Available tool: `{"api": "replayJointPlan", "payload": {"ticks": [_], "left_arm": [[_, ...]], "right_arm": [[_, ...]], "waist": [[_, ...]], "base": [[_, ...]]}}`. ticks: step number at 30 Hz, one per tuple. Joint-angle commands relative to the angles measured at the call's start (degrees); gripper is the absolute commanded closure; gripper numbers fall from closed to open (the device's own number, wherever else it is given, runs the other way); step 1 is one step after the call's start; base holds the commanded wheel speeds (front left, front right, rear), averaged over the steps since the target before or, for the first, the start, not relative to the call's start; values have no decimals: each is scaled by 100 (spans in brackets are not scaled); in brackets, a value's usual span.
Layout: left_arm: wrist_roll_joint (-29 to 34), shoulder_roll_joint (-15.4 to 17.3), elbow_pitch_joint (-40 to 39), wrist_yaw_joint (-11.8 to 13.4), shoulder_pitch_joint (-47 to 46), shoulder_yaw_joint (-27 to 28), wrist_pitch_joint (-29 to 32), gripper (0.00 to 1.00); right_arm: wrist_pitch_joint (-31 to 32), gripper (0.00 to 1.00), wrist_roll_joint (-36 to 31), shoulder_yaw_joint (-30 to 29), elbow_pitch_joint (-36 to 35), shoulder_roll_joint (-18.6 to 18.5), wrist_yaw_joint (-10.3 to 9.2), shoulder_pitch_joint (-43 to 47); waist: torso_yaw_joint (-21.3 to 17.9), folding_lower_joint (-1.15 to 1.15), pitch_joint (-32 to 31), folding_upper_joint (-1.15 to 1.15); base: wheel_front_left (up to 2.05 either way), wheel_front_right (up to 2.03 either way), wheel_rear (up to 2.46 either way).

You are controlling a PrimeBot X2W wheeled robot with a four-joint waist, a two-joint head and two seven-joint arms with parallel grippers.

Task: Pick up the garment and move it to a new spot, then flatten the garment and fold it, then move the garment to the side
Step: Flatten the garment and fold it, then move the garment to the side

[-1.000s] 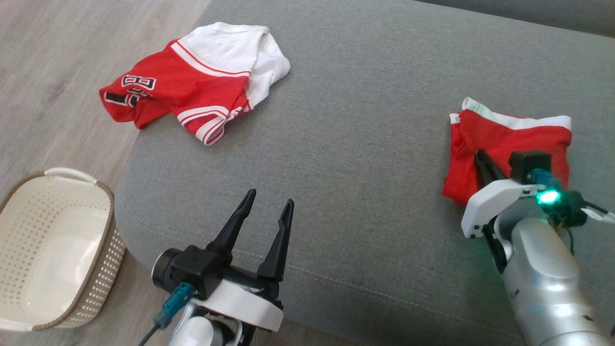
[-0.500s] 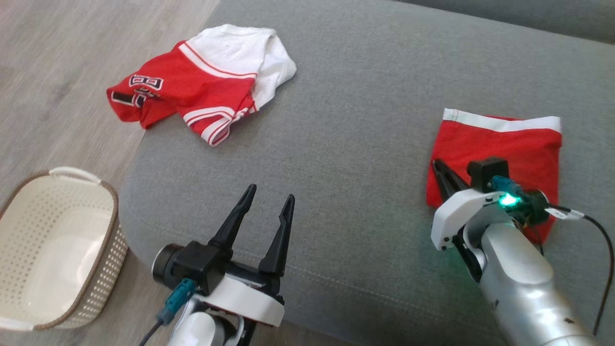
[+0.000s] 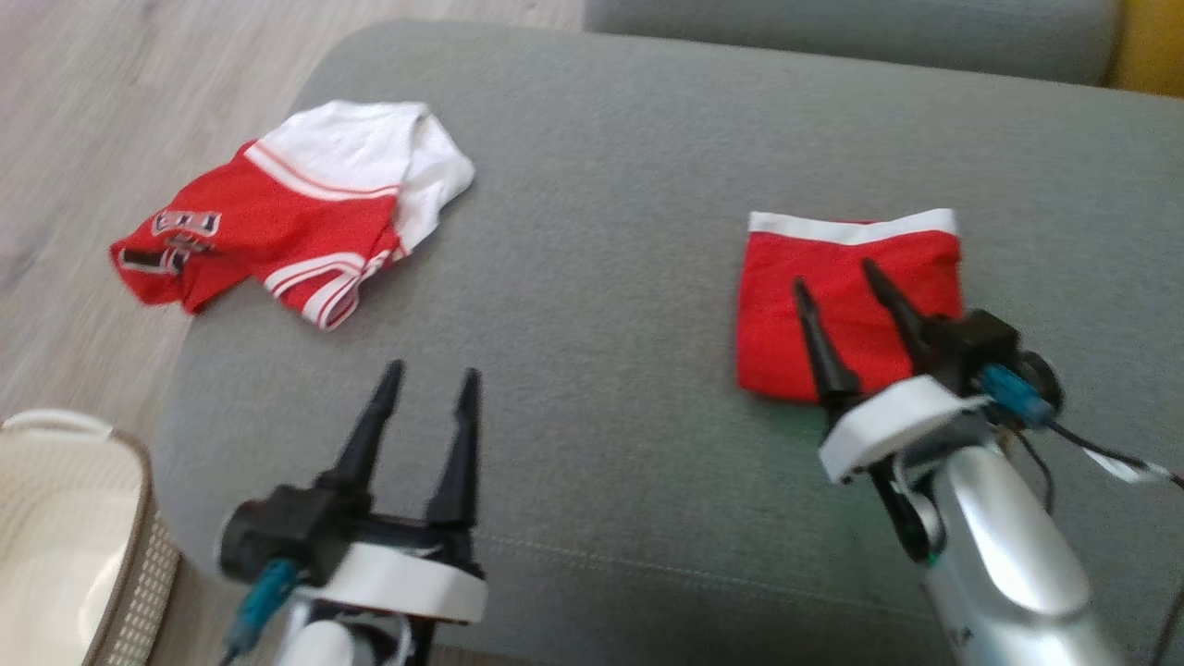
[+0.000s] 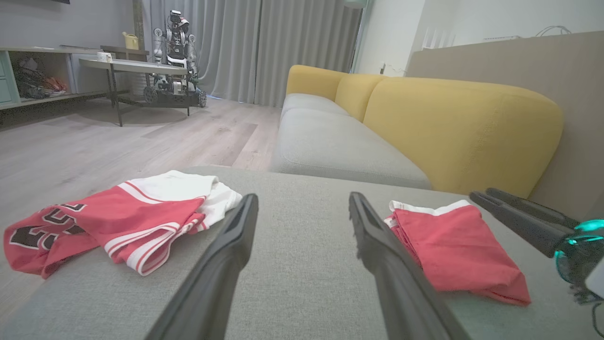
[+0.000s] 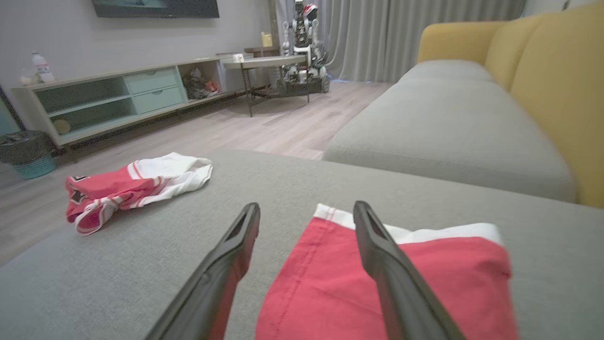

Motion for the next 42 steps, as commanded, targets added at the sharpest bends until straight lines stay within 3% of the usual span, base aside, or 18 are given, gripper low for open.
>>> {"api": "replayJointPlan", "payload": {"ticks": [1, 7, 12, 17, 35, 38, 42], "left_arm": [[10, -9, -286, 71, -49, 338, -30, 0], [214, -9, -579, 150, 486, 869, -30, 0], [411, -9, -754, 163, 878, 1123, -31, 0], [598, -9, -827, 172, 1096, 1308, -31, 0], [882, -9, -813, 225, 1289, 1270, -31, 0], [892, -9, -769, 205, 1274, 1228, -31, 0], [900, -9, -715, 155, 1230, 1156, -31, 0]], "right_arm": [[-54, 0, -147, -68, -459, 72, -2, 116], [-54, 0, -300, -761, -1547, 72, -2, 1107], [-54, 0, -290, -1189, -1992, 72, -2, 1738], [-54, 0, -288, -1232, -2171, 72, -2, 2037], [-55, 0, -55, -1224, -2098, 72, -2, 2441], [-55, 0, -40, -1267, -1947, 72, -2, 2346], [-55, 0, 447, -1353, -1335, 72, -2, 1997]], "waist": [[-211, 0, -161, 0], [-491, 0, -545, 0], [-627, 0, -681, 0], [-726, 0, -737, 0], [-690, 0, -938, 0], [-618, 0, -893, 0], [-503, 0, -789, 0]], "base": [[0, 0, 0], [0, 0, 0], [0, 0, 0], [0, 0, 0], [0, 0, 0], [0, 0, 0], [0, 0, 0]]}}
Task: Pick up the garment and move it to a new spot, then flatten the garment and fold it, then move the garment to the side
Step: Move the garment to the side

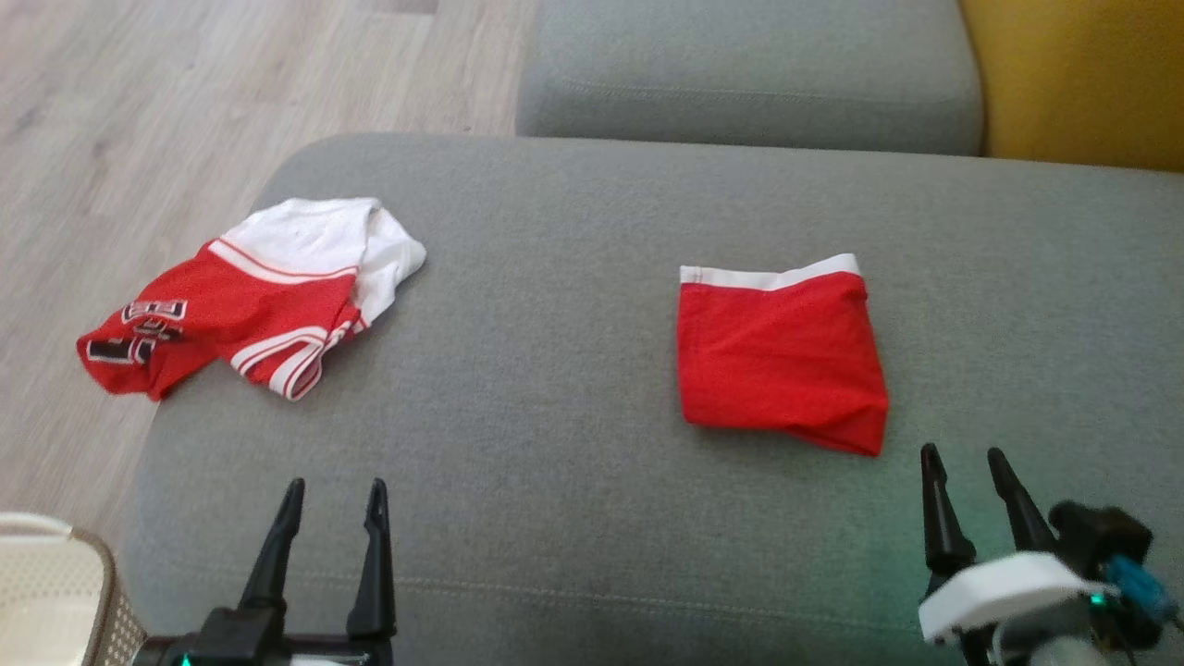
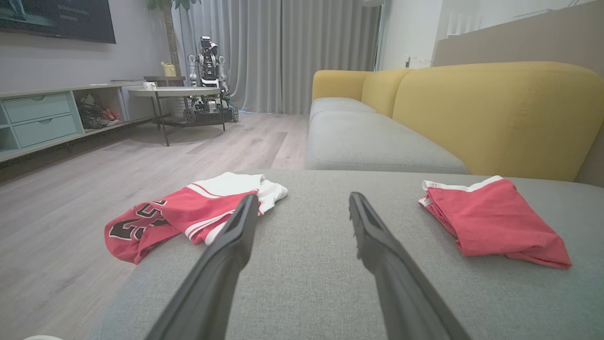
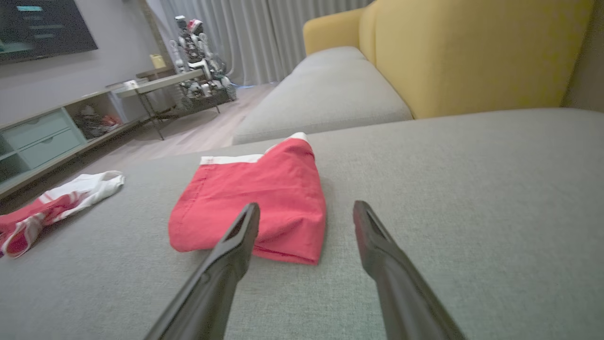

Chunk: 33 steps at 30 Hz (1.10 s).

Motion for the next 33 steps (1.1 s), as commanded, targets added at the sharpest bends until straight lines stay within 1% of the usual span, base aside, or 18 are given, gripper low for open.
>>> {"api": "replayJointPlan", "payload": {"ticks": [1, 3, 6, 9, 12, 15, 16, 21, 24, 31, 32, 33], "left_arm": [[40, -26, -145, -24, -304, 85, -31, 0], [35, -26, -138, -56, -353, 36, -31, 0], [23, -26, -145, -153, -490, -80, -31, 0], [1, -26, -148, -235, -737, -219, -31, 0], [-159, -26, -139, -214, -947, -307, -31, 0], [-237, -26, -131, -189, -1114, -390, -31, 0], [-237, -26, -131, -189, -1114, -390, -31, 0], [-261, -26, -89, -174, -1275, -486, -31, 0], [-265, -26, -102, -146, -1310, -484, -31, 0], [-272, -26, -107, -140, -1356, -479, -31, 0], [-273, -26, -106, -145, -1376, -489, -31, 0], [-276, -26, -108, -145, -1394, -496, -31, 0]], "right_arm": [[-53, 0, 84, 92, 177, -60, -2, -618], [-53, 0, 281, 127, 646, -60, -2, -973], [-50, 0, 481, 183, 1539, -60, -2, -1672], [49, 0, 363, 136, 2372, -60, -2, -2497], [169, 0, 185, -98, 3064, -99, -2, -3185], [312, 0, 27, -321, 3647, -248, -2, -3679], [312, 0, 27, -321, 3647, -248, -2, -3679], [377, 0, -314, -687, 4350, -553, -2, -4137], [440, 0, -489, -857, 4645, -653, -2, -4260], [642, 0, -610, -1057, 5046, -675, -2, -4420], [667, 7, -595, -1089, 5089, -670, -2, -4441], [679, 54, -583, -1106, 5121, -659, -2, -4460]], "waist": [[99, 0, 99, 0], [169, 0, 195, 0], [293, 0, 489, 0], [417, 0, 795, 0], [545, 0, 1035, 0], [675, 0, 1215, 0], [675, 0, 1215, 0], [847, 0, 1388, 0], [880, 0, 1446, 0], [823, 0, 1552, 0], [821, 0, 1563, 0], [817, 0, 1572, 0]], "base": [[0, 0, 0], [0, 0, 0], [0, 0, 0], [0, 0, 0], [0, 0, 0], [0, 0, 0], [0, 0, 0], [0, 0, 0], [0, 0, 0], [0, 0, 0], [0, 0, 0], [0, 0, 0]]}}
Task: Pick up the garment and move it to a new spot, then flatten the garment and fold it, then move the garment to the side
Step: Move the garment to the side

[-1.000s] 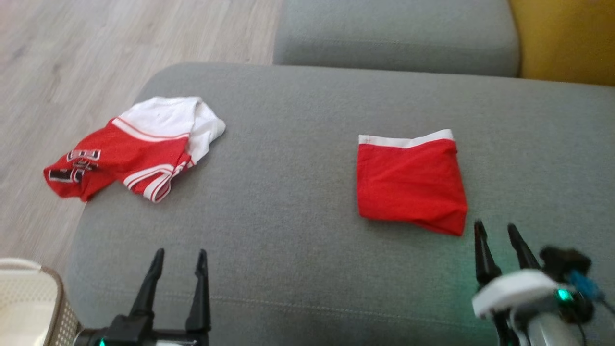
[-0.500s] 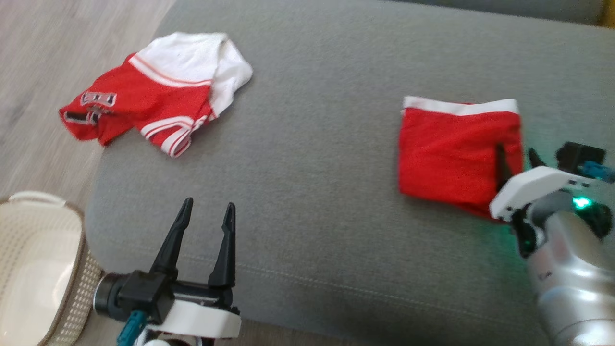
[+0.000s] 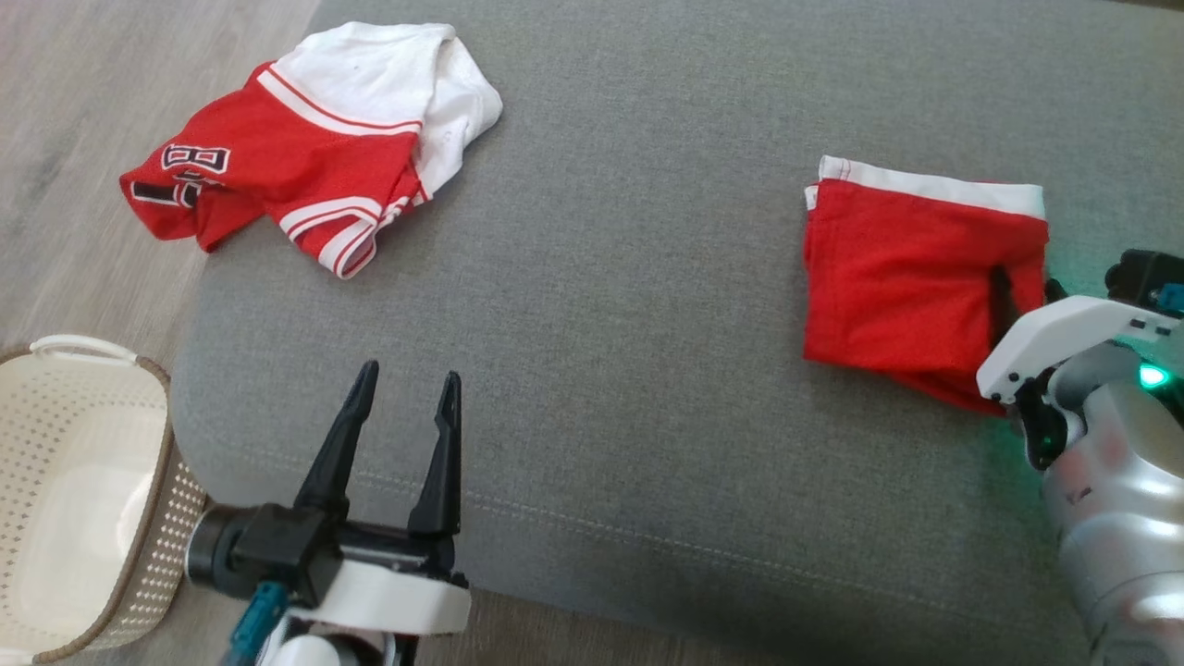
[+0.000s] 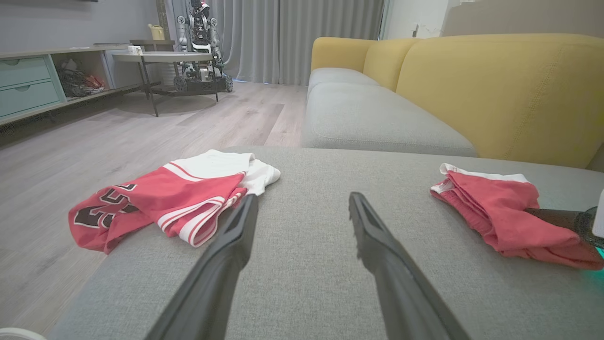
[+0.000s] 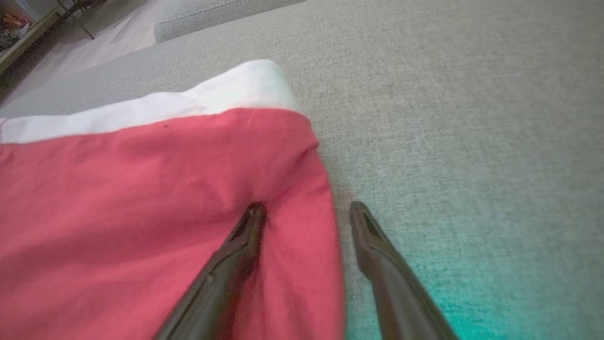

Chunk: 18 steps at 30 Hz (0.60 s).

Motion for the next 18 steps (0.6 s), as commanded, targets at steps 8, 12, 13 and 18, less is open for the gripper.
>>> {"api": "replayJointPlan", "payload": {"ticks": [8, 12, 13, 18], "left_arm": [[-42, -17, -256, 0, -287, 207, -31, 0], [-35, -17, -298, -12, -302, 208, -31, 0], [-30, -17, -312, -15, -311, 212, -31, 0], [-2, -17, -377, -60, -381, 211, -31, 0]], "right_arm": [[-209, 100, -199, 308, -169, -170, -3, -186], [-158, 100, -384, 482, -307, -480, -3, -306], [-129, 100, -446, 528, -354, -577, -3, -343], [74, 100, -726, 747, -674, -1052, -3, -533]], "waist": [[-193, 0, 85, 0], [-397, 0, 136, 0], [-456, 0, 158, 0], [-768, 0, 308, 0]], "base": [[0, 0, 0], [0, 0, 0], [0, 0, 0], [0, 0, 0]]}}
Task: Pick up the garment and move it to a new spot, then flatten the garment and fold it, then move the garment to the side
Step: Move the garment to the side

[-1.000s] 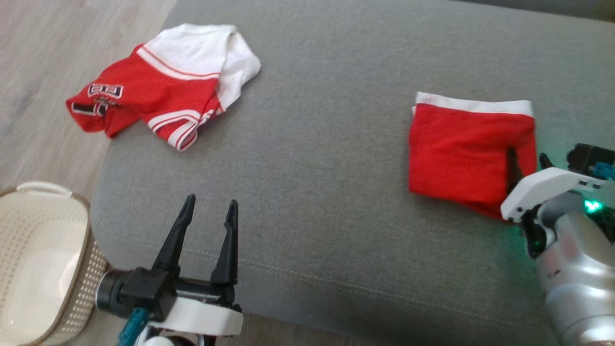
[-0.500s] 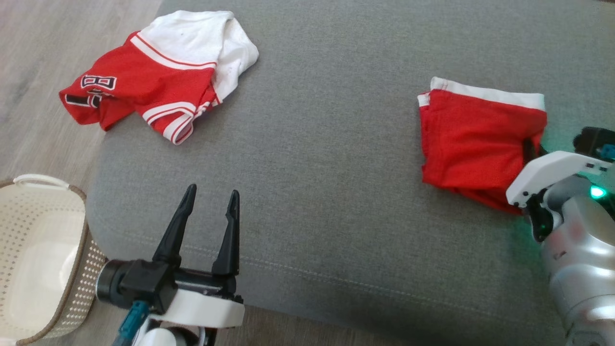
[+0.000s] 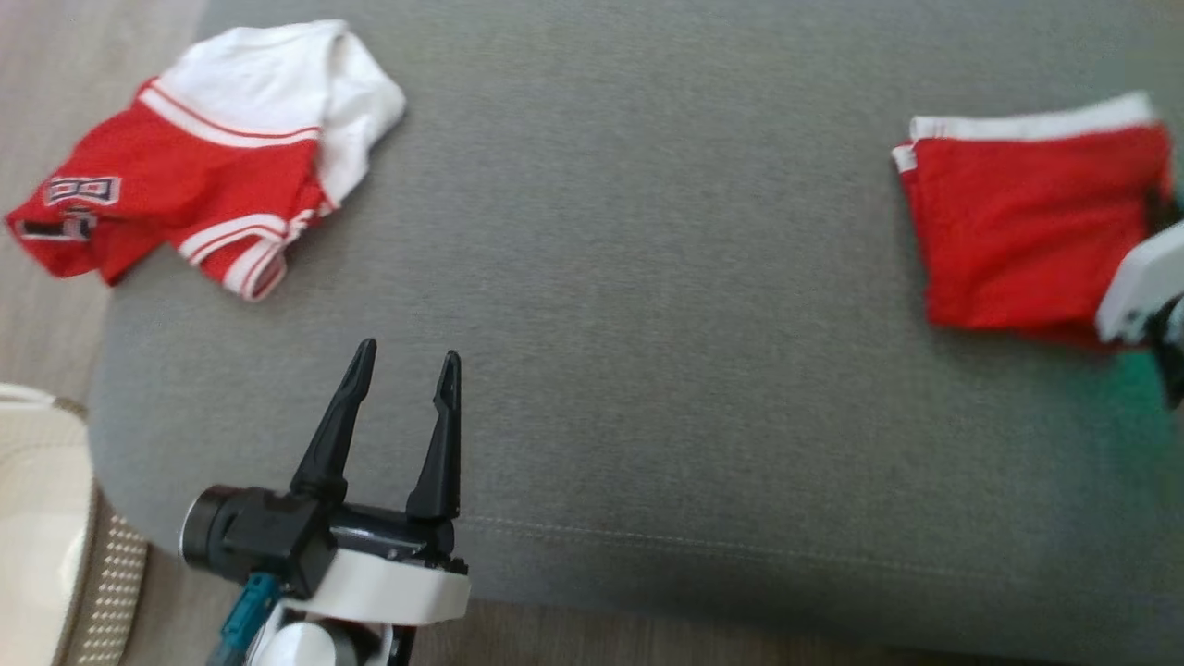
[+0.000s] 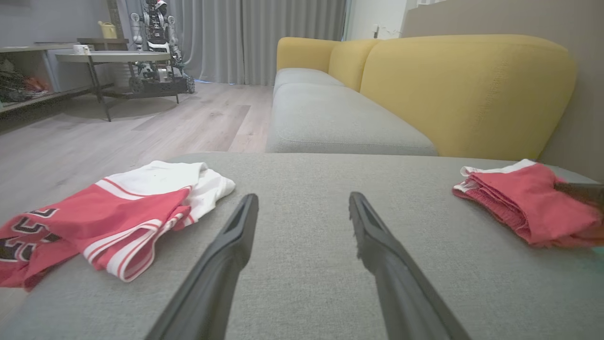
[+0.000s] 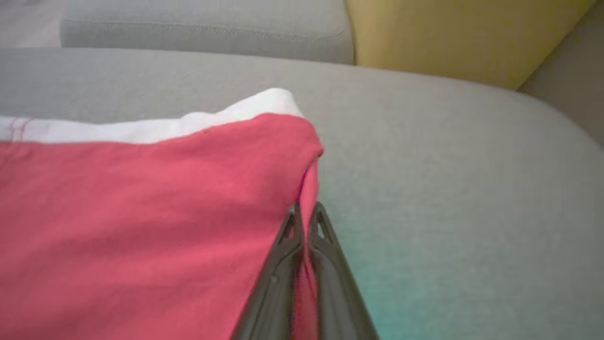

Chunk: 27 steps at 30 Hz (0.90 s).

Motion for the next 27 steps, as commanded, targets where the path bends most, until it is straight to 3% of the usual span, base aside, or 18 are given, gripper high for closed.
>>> {"api": "replayJointPlan", "payload": {"ticks": [1, 5, 12, 18, 27], "left_arm": [[24, -16, -213, -26, -253, 202, -31, 0], [81, -16, -214, -137, -339, 259, -31, 0], [153, -16, -244, -280, -485, 344, -31, 0], [190, -16, -270, -393, -612, 413, -31, 0], [159, -16, -284, -486, -802, 401, -31, 0]], "right_arm": [[24, 100, -86, 153, -293, -173, -3, -241], [254, 100, -229, 230, -857, -472, -3, -393], [599, 100, -344, 109, -1573, -668, -3, -406], [1075, 100, -515, -189, -2421, -551, -3, -178], [1603, 100, -1560, -1074, -3993, -126, -3, 370]], "waist": [[-175, 0, 126, 0], [-511, 0, 320, 0], [-810, 0, 562, 0], [-938, 0, 794, 0], [-977, 0, 1132, 0]], "base": [[0, 0, 0], [0, 0, 0], [0, 0, 0], [0, 0, 0], [0, 0, 0]]}}
